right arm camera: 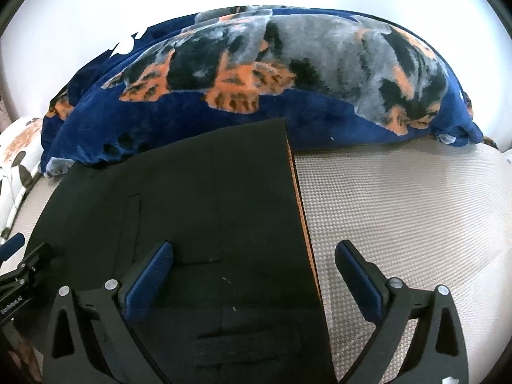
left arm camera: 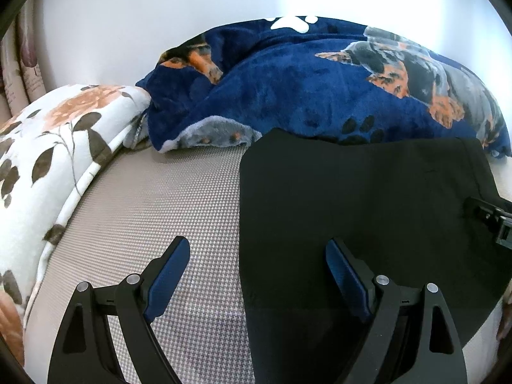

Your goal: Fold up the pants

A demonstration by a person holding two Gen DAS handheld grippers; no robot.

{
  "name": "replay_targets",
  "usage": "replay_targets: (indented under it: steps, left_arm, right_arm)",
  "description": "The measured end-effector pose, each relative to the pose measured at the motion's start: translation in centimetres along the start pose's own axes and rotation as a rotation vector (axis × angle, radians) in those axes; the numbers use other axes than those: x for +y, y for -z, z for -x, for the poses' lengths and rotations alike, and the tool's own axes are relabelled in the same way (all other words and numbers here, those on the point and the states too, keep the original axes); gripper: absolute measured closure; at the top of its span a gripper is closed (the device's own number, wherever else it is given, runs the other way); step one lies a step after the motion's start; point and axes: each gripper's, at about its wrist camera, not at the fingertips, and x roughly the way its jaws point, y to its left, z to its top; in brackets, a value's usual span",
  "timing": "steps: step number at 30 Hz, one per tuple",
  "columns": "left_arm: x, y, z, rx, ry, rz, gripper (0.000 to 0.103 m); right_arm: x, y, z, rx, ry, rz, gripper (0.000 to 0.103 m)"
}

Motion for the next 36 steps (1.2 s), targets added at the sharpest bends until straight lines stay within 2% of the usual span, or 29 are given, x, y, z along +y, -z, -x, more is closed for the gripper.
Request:
replay_targets:
  steps: [7, 15, 20, 24, 26, 36]
  left_arm:
    - [0.1, 0.0, 0.3, -0.018, -0.010, 0.005, 0.016]
    - [0.2, 0.1, 0.6, -0.032, -0.013, 0.011, 0.016]
    - [0.3, 0.1, 0.6, -0.038, -0.016, 0.012, 0.016]
    - [0.2, 0.1, 0.6, -0.038, -0.016, 0.012, 0.016]
    - [0.3, 0.1, 0.7, -0.042, -0.017, 0.013, 0.015]
    - [0.2, 0.2, 1.0, -0.059, -0.022, 0.015, 0.012]
  right_arm:
    - [2.3, 1.1, 1.7, -0.075, 0.099, -0.008, 0.003]
    - [3.5, 1.4, 2.3, -0.114, 0.132, -0.006, 0.002]
    - [2.1, 1.1, 3.2, -0.122, 0.142, -0.013, 0.002]
    - [3.3, 1.5, 3.7, -0.128, 0.147, -0.008, 0.002]
    - [1.9, 1.0, 3.1, -0.130, 0.145, -0.007, 0.002]
    - [2.8, 1.1, 3.4, -0.131, 0.138, -0.003, 0.001]
